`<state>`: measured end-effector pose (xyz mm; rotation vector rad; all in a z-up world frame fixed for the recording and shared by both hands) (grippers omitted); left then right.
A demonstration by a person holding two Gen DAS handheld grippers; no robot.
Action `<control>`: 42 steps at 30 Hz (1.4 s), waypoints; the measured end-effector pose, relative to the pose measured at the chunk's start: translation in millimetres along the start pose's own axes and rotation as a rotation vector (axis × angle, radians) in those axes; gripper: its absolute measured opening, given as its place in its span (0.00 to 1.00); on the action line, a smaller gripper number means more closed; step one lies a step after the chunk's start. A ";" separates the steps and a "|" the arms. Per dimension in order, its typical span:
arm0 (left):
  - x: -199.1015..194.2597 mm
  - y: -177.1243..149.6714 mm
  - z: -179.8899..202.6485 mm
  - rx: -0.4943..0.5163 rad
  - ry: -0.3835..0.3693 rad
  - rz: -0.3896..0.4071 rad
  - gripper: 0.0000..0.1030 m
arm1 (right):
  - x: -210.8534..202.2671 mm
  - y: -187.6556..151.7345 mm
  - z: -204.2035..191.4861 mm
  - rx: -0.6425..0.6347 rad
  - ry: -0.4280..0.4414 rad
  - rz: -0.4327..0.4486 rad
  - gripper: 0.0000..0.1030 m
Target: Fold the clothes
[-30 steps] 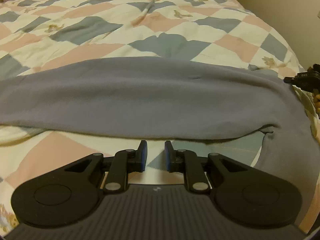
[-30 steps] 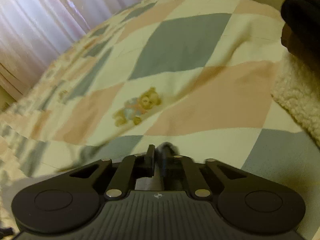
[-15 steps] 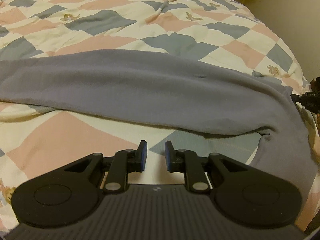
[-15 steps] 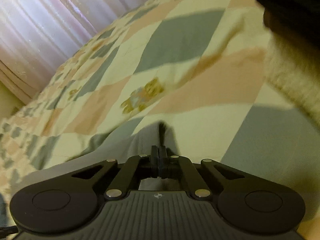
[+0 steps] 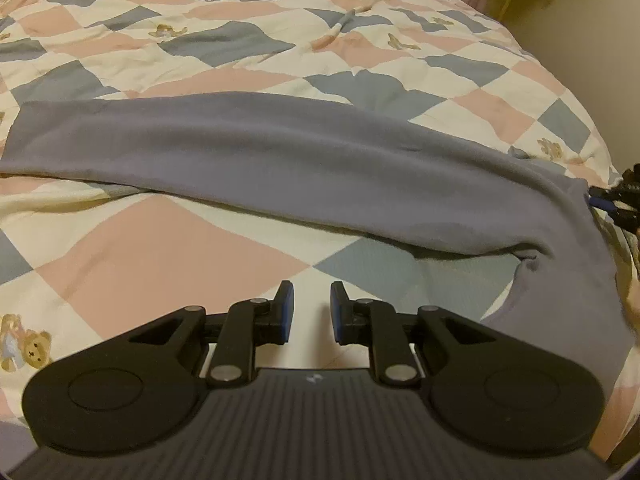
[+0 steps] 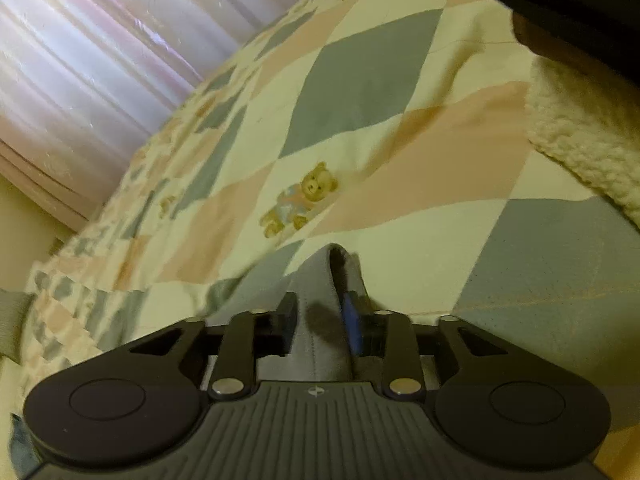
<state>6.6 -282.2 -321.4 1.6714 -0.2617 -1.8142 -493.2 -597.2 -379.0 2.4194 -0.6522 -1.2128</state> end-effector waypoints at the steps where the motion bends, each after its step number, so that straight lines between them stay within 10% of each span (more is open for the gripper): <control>1: 0.5 -1.2 0.6 0.001 -0.001 -0.002 0.15 | 3.9 0.1 -0.7 -0.007 -0.004 -0.002 0.34; 5: 2.6 -4.4 2.0 0.005 -0.003 -0.011 0.15 | 14.1 0.5 -4.7 -0.059 -0.009 -0.019 0.01; 11: 2.0 -3.9 1.6 0.017 0.008 0.003 0.15 | 7.7 2.8 -6.1 -0.160 -0.153 0.081 0.00; 14: 1.0 -3.2 0.8 0.013 0.024 0.009 0.15 | 20.2 2.4 -6.6 -0.193 -0.210 0.054 0.06; 17: -7.2 -3.4 -0.8 0.009 0.043 0.016 0.15 | 4.7 4.3 -17.9 -0.168 -0.284 0.103 0.46; 20: -22.7 -5.7 -3.7 0.006 0.069 0.027 0.16 | -37.3 -19.1 -52.2 -0.321 -0.383 0.225 0.44; 22: -35.2 -10.7 -5.2 -0.005 0.088 0.030 0.17 | -68.2 -54.3 -68.6 -0.382 -0.296 0.203 0.33; 24: -49.7 -18.7 -4.9 -0.033 0.099 0.022 0.18 | -83.6 -95.1 -76.2 -0.427 -0.248 0.101 0.22; 30: -103.9 -44.9 8.5 -0.117 0.130 -0.055 0.18 | -124.8 -176.0 -37.6 -0.379 -0.511 -0.110 0.27; 42: -224.1 -61.1 98.1 -0.058 0.196 -0.119 0.43 | -251.1 -186.4 -196.8 -0.316 -0.218 -0.116 0.67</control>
Point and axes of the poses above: each gripper's, at about its wrist camera, not at the fingertips, and x roughly the way its jaws point, z to its right, y to its top, the point moved 1 cm from there along x, roughly the way its jaws point, and after that the axes turned 3 degrees about z, right-handed, at the moved point
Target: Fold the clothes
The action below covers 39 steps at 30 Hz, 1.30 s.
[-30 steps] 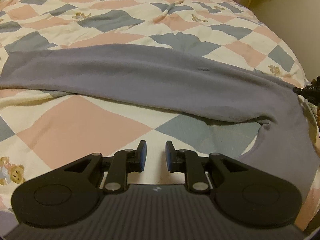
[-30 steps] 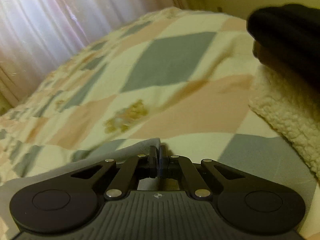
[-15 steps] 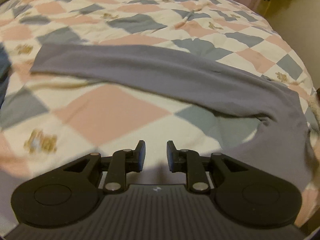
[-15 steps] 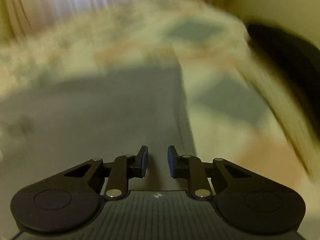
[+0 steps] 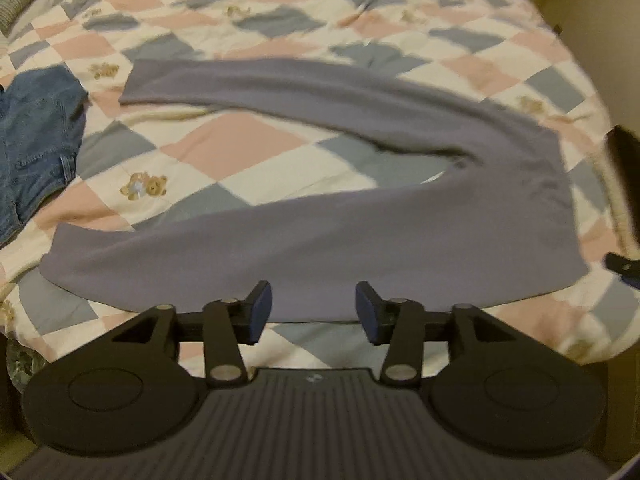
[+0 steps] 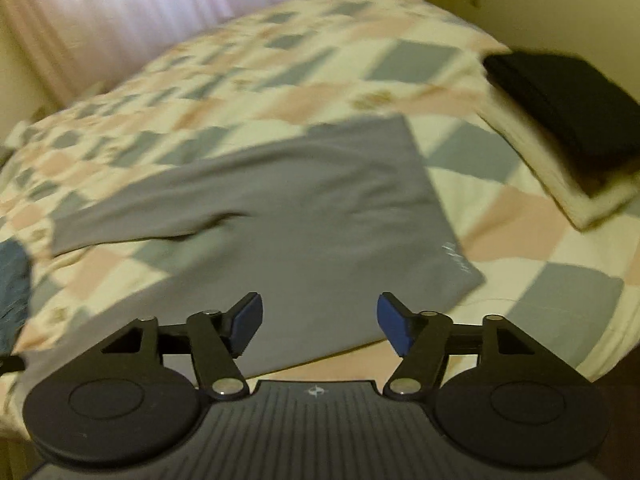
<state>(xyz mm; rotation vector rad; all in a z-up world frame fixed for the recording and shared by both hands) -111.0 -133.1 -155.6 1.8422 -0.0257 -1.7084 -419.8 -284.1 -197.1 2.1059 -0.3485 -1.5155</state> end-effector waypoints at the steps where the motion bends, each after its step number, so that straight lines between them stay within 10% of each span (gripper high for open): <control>1: -11.6 0.8 3.0 0.010 0.005 0.011 0.44 | -11.2 2.4 -11.4 -0.011 0.016 0.005 0.68; 18: -124.4 -29.0 -68.1 0.042 0.046 0.125 0.56 | -123.7 -57.4 -122.2 -0.078 -0.044 0.068 0.81; 39: -143.9 -74.0 -143.4 0.056 0.022 0.128 0.61 | -148.4 -118.3 -172.0 -0.038 -0.114 0.067 0.84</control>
Point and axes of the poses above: each gripper's, at about its wrist camera, not at the fingertips, and x roughly the way its jaws point, z to its right, y to its top, the point moved 1 cm from there along x, roughly the way its jaws point, and after that the axes turned 3 degrees about z, right-handed, at the moved point
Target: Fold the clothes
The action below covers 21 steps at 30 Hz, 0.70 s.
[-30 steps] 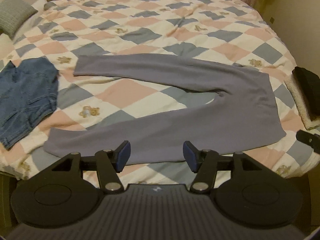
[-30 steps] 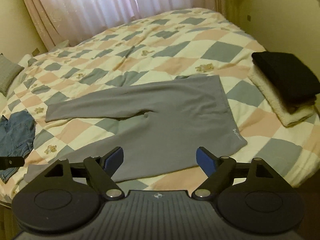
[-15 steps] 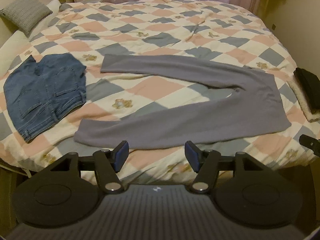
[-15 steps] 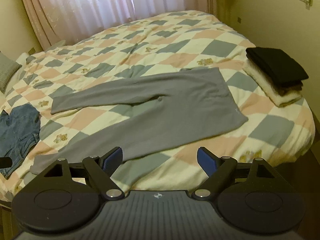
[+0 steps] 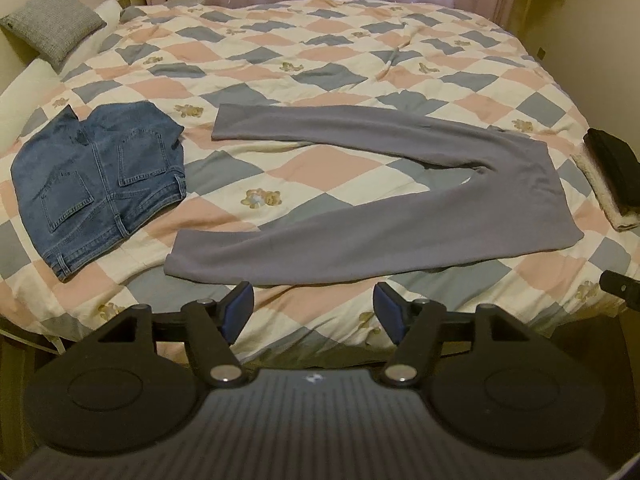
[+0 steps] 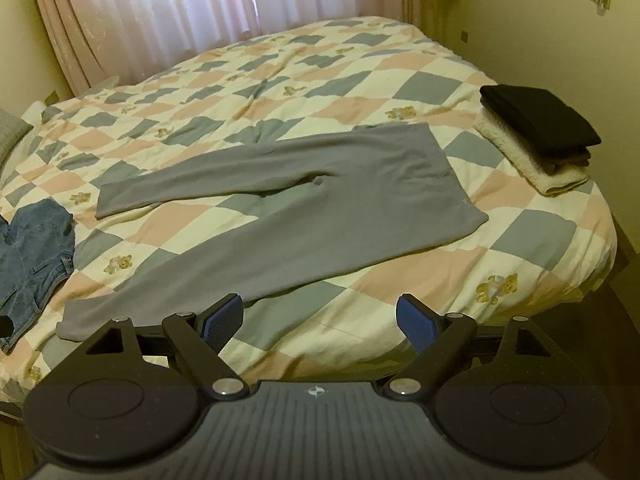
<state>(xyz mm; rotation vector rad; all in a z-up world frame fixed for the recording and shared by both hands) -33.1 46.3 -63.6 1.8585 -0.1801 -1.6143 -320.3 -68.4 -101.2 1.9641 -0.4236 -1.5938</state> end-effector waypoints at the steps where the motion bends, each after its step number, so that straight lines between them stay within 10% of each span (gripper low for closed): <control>1: 2.6 1.0 0.5 0.000 -0.001 -0.004 0.61 | 2.1 1.0 0.9 0.000 -0.001 -0.004 0.84; 12: 70.2 35.2 15.0 0.013 -0.037 -0.039 0.61 | 66.0 39.0 33.3 0.012 0.039 -0.055 0.84; 21: 209.3 130.1 30.3 0.135 -0.058 0.015 0.47 | 208.6 154.7 96.7 -0.050 0.195 -0.068 0.75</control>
Point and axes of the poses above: each gripper's, at about its wrist camera, not at the fingertips, and x roughly the way its jaws point, z to its right, y to its top, the point moved 1 cm from there along x, roughly the way its jaws point, and after that the axes turned 3 degrees about z, right-handed, at the moved point
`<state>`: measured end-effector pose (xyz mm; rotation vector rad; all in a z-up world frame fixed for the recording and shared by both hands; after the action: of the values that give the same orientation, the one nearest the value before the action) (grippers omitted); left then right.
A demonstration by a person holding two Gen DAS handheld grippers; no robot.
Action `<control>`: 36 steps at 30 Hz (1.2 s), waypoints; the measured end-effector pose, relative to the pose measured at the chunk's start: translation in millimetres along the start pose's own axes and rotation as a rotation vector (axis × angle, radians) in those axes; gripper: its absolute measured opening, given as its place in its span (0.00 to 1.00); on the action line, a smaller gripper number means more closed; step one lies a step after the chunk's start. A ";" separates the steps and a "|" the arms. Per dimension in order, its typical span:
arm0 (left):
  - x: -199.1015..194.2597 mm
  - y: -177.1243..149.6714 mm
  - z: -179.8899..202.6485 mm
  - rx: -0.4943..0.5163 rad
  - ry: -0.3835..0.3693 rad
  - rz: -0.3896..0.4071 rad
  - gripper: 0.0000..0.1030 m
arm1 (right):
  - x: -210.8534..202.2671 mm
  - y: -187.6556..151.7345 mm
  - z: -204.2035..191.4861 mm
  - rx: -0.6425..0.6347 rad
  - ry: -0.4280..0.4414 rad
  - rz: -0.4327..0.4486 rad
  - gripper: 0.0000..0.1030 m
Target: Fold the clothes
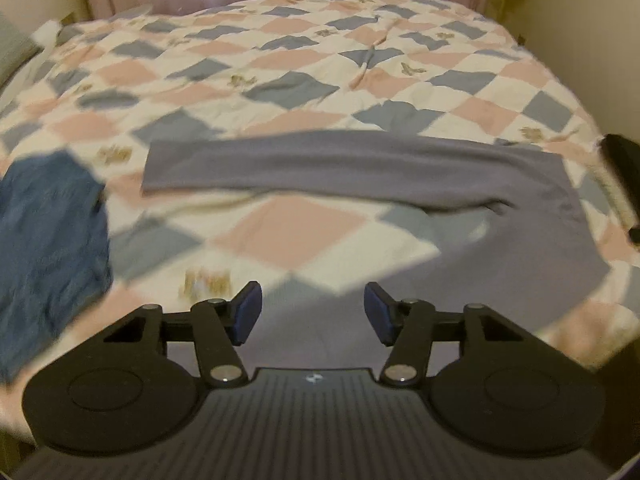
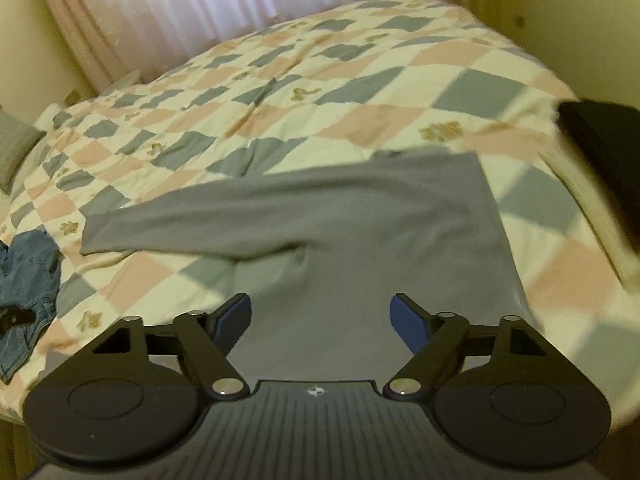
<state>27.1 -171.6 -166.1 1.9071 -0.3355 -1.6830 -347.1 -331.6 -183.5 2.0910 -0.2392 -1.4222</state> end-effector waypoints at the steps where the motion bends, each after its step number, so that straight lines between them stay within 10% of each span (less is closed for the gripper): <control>1: 22.5 13.4 0.8 0.032 0.009 -0.004 0.43 | 18.3 14.2 8.0 -0.015 0.014 -0.013 0.74; 7: 162.4 91.0 5.5 0.306 0.016 0.025 0.21 | 137.8 97.5 39.7 -0.196 0.094 -0.093 0.58; 13: 276.6 142.2 -12.5 0.539 -0.049 0.011 0.21 | 239.4 160.7 59.4 -0.413 0.172 -0.130 0.57; 26: 377.5 160.8 -56.2 0.785 -0.250 -0.210 0.46 | 341.7 197.0 41.7 -0.617 0.459 -0.335 0.58; 32: 389.3 142.7 -43.8 0.879 -0.291 -0.231 0.09 | 358.1 193.1 47.4 -0.650 0.490 -0.432 0.57; 36: 383.0 124.8 -35.9 0.966 -0.233 -0.167 0.02 | 362.4 185.4 51.4 -0.656 0.457 -0.435 0.14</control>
<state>152.0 -468.8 -410.4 2.4130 -1.3035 -2.0658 -211.3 -666.6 -377.8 1.8762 0.7987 -0.9950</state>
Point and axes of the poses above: each gripper's, at about its wrist camera, not at the fingertips, and x roughly the way its jaws point, z to its right, y to its top, the point moved 1 cm from there along x, roughly the way its jaws point, and after that the axes turned 3 degrees about z, right-handed, at the moved point
